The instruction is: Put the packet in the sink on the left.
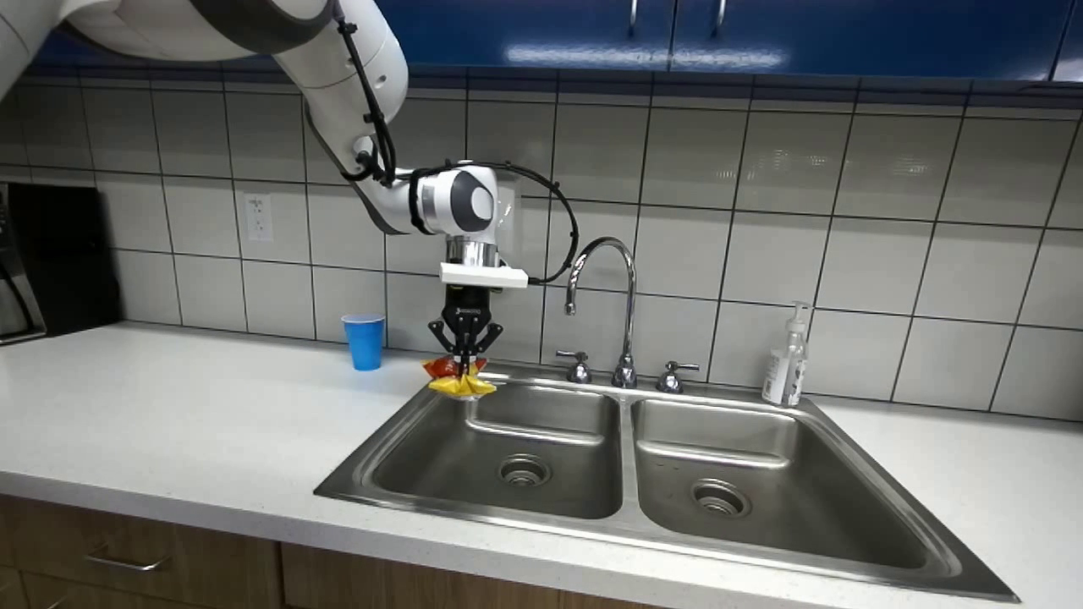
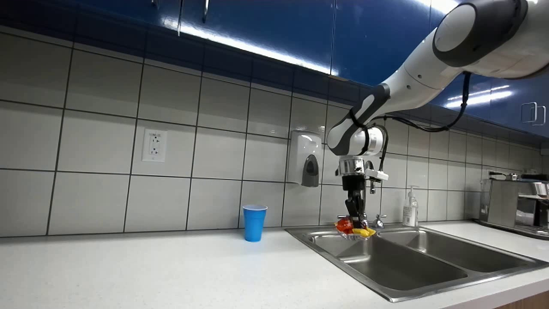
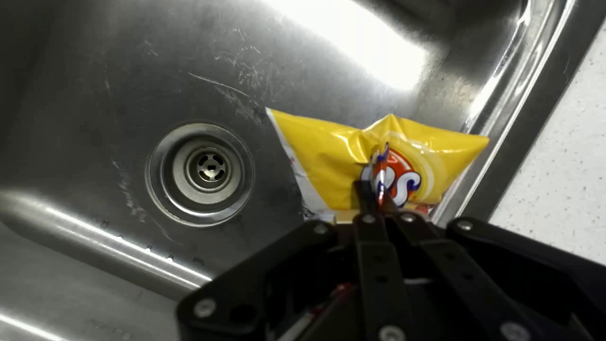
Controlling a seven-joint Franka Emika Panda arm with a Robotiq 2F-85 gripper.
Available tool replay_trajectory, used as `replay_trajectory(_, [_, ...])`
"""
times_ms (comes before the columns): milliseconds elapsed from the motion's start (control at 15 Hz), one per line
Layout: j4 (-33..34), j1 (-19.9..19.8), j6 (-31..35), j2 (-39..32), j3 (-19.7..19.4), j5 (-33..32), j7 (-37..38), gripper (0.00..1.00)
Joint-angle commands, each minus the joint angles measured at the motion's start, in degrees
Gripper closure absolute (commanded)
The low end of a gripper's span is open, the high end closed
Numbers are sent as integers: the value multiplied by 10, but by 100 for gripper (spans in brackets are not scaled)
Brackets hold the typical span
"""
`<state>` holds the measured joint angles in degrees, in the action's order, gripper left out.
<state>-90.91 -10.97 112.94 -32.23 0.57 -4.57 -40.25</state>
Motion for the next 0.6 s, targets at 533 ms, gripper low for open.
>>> replay_trajectory(533, [35,-23,-14,-58,-6,2,-41,100])
